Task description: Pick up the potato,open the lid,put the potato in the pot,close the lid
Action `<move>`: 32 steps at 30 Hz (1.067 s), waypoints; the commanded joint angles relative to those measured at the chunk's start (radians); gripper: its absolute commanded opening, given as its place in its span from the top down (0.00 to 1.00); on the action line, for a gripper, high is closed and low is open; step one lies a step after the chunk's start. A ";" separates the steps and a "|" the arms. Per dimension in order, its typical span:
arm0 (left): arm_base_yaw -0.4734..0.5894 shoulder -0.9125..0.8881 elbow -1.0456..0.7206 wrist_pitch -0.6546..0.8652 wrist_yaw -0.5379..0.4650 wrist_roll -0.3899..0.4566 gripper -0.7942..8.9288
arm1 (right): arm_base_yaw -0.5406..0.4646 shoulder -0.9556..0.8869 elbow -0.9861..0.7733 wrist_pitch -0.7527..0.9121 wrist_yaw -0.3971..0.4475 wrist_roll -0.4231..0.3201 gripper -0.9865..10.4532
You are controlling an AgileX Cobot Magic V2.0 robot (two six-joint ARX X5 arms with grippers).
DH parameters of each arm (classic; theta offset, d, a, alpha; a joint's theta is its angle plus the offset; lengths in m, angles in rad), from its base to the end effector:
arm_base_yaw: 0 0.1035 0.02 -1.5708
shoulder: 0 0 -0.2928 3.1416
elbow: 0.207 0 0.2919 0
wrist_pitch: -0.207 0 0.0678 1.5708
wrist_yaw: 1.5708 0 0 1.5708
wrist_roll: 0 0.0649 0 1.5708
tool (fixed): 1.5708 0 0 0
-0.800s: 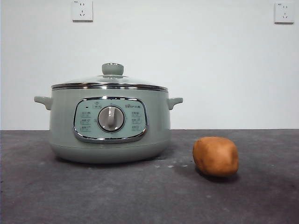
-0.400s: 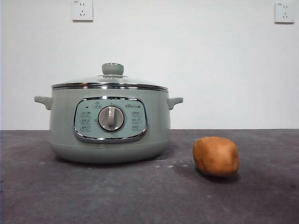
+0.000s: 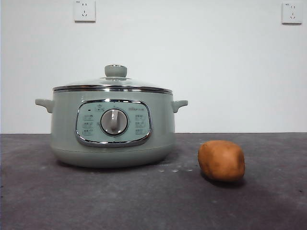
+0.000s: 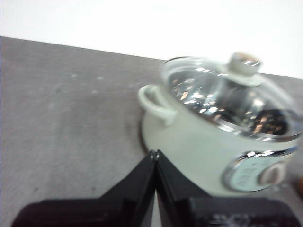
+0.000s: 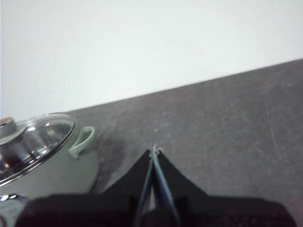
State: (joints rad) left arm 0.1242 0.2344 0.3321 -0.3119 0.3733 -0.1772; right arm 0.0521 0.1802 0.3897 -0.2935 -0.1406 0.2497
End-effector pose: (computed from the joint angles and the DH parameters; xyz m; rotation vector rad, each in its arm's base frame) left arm 0.1408 -0.0063 0.2318 -0.2285 0.2298 -0.2292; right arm 0.1298 0.0159 0.2630 0.2525 0.1077 0.1811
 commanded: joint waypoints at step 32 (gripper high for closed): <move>-0.050 0.322 0.490 -0.379 0.177 0.172 0.66 | 0.000 0.517 0.600 -0.475 -0.185 -0.302 0.77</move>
State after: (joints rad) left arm 0.0772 0.5587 0.8162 -0.6952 0.5465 -0.0097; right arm 0.0521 0.6968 0.9863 -0.7700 -0.3225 -0.0460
